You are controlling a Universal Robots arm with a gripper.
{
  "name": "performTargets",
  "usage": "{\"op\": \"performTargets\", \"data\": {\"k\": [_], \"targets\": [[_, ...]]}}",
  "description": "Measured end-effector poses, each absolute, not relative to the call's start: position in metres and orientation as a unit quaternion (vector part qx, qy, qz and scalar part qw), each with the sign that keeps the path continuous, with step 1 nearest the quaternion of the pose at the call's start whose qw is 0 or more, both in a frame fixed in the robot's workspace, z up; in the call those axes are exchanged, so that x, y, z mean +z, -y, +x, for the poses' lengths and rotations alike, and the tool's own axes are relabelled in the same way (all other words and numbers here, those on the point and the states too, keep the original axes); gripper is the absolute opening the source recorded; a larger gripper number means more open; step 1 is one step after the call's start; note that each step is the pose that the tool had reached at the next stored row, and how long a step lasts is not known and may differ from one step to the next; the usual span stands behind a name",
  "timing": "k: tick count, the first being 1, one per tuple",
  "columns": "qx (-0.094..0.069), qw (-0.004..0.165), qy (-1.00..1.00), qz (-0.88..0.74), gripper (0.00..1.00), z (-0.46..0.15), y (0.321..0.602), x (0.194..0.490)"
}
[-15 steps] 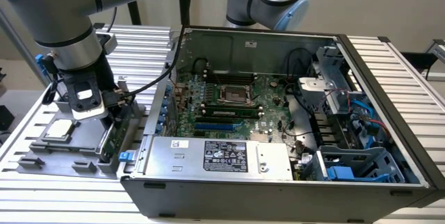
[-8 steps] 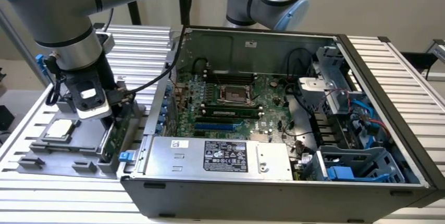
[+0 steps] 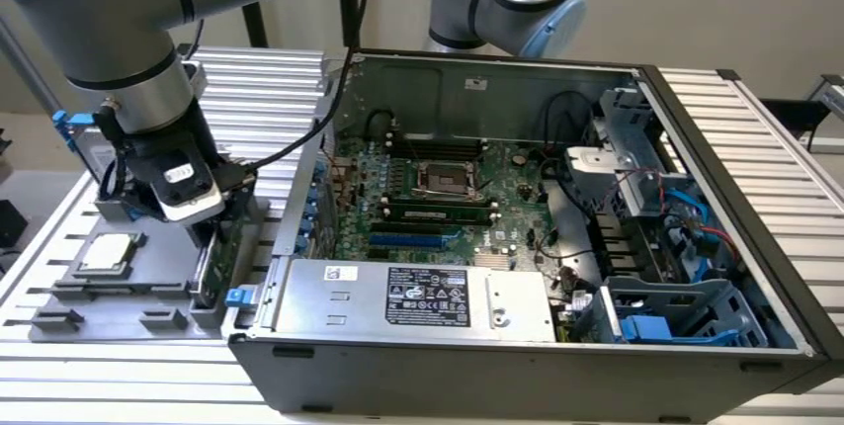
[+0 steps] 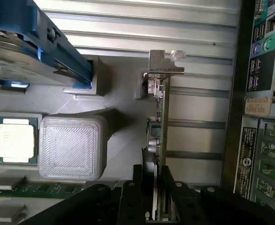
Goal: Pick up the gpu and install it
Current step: 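Pick up the gpu and move the gpu toward the slot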
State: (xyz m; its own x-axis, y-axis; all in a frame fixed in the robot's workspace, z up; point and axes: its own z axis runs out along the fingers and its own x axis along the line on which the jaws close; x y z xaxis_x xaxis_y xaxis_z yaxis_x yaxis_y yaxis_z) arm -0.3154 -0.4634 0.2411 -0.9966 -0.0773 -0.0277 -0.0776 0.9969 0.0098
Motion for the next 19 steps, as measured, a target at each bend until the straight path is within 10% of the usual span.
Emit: {"op": "performTargets", "data": {"k": [19], "targets": [[0.005, 0.014, -1.000, 0.008, 0.26, -0.315, 0.463, 0.256]]}}
